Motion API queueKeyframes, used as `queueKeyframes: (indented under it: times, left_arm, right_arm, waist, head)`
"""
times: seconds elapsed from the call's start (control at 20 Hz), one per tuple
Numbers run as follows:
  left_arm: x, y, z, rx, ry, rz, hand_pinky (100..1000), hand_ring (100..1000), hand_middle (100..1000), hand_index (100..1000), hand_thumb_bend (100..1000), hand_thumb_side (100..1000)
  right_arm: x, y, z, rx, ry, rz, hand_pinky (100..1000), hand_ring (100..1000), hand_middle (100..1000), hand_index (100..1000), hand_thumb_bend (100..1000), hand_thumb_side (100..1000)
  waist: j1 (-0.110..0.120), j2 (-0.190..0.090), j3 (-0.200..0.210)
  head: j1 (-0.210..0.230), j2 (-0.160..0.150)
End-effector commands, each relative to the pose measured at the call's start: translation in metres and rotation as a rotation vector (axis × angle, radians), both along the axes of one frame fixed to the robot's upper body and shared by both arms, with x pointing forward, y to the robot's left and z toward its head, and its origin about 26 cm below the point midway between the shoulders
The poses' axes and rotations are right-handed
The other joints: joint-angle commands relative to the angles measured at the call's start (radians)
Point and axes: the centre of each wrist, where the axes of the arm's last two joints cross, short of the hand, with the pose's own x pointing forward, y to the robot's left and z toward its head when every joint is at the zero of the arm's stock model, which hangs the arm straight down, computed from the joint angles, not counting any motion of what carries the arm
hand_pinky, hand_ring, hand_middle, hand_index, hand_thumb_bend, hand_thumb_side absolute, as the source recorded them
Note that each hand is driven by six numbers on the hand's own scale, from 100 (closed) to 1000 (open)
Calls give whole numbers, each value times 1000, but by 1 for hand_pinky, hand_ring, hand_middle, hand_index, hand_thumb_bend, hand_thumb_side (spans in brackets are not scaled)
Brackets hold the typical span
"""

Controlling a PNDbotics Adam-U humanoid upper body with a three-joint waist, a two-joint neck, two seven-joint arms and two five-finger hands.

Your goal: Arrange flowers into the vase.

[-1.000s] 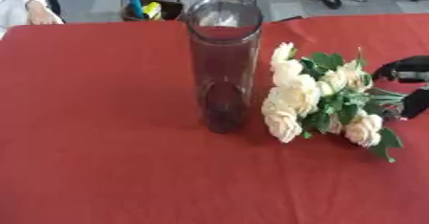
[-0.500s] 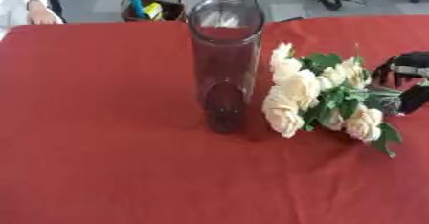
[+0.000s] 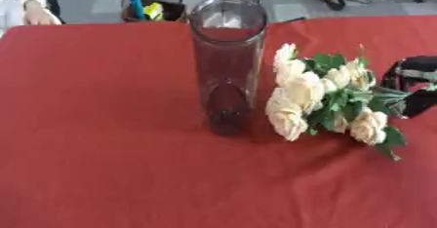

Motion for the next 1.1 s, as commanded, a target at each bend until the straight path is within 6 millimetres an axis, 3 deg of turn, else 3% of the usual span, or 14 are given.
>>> queueKeyframes:
  times: [0.05, 0.35, 0.7, 0.85, 1.1]
  left_arm:
    - [-3, 1, 9, 33, -23, 2, 725, 872, 862, 953, 100, 983]
    - [-3, 1, 9, 43, -14, 1, 725, 871, 862, 953, 100, 985]
    - [-3, 1, 9, 57, -8, -1, 725, 871, 862, 953, 100, 986]
    - [-3, 1, 8, 62, -5, -1, 725, 871, 862, 954, 100, 984]
    - [-3, 1, 9, 71, -1, -3, 725, 871, 861, 954, 100, 985]
  right_arm:
    - [-2, -6, 1, 12, -2, -13, 675, 581, 580, 654, 243, 393]
    - [-2, -2, 2, 50, -11, 0, 663, 583, 574, 652, 158, 352]
    - [-3, -2, -7, 40, 25, -9, 511, 422, 428, 557, 100, 364]
    - [-3, -1, -6, 28, 27, -5, 534, 306, 297, 445, 100, 373]
    - [-3, 0, -6, 17, 31, -3, 510, 182, 193, 281, 100, 409]
  waist:
    - [2, -14, -2]
    - [-1, -15, -5]
    - [0, -12, -3]
    - [0, -12, -2]
    - [-2, -12, -6]
  head:
    - [4, -2]
    - [2, -6]
    - [2, -6]
    - [2, -4]
    - [5, -4]
